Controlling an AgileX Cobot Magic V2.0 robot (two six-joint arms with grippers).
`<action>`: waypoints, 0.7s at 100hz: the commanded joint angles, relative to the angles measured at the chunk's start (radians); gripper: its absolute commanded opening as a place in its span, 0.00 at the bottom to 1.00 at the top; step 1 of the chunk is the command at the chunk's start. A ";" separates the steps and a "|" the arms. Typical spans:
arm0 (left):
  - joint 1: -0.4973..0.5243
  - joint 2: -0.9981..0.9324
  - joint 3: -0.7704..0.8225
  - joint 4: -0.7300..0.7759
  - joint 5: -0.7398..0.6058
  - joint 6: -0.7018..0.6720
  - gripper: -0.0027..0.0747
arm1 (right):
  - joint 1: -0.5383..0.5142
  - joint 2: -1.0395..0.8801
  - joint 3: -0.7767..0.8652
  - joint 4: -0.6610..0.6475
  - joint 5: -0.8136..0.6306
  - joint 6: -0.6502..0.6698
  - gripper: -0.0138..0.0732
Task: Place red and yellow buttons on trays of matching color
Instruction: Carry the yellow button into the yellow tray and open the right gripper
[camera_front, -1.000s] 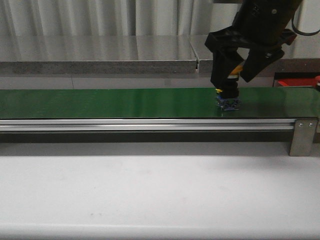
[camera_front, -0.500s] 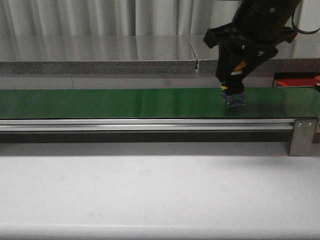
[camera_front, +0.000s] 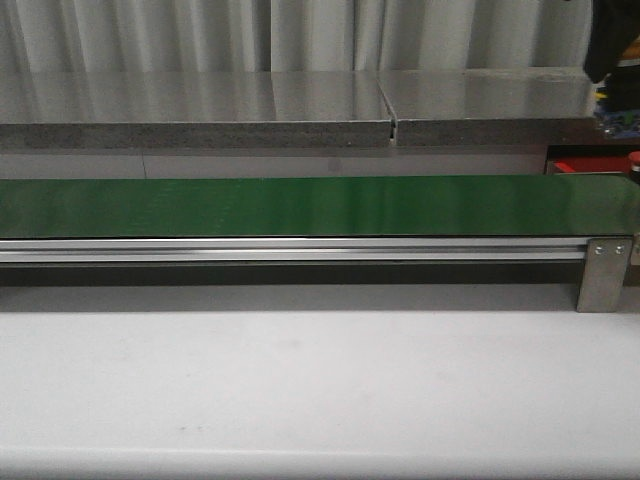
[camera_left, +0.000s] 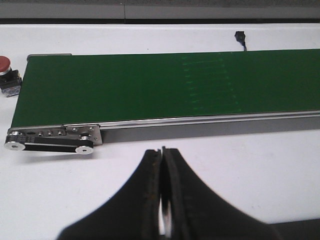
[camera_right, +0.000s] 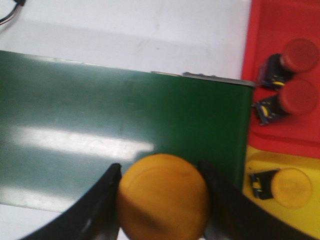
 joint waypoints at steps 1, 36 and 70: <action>-0.008 0.001 -0.025 -0.011 -0.073 -0.003 0.01 | -0.048 -0.060 -0.029 -0.022 -0.021 0.000 0.26; -0.008 0.001 -0.025 -0.011 -0.073 -0.003 0.01 | -0.271 -0.074 0.029 -0.026 -0.042 0.024 0.26; -0.008 0.001 -0.025 -0.011 -0.073 -0.003 0.01 | -0.441 -0.066 0.148 -0.020 -0.184 0.057 0.26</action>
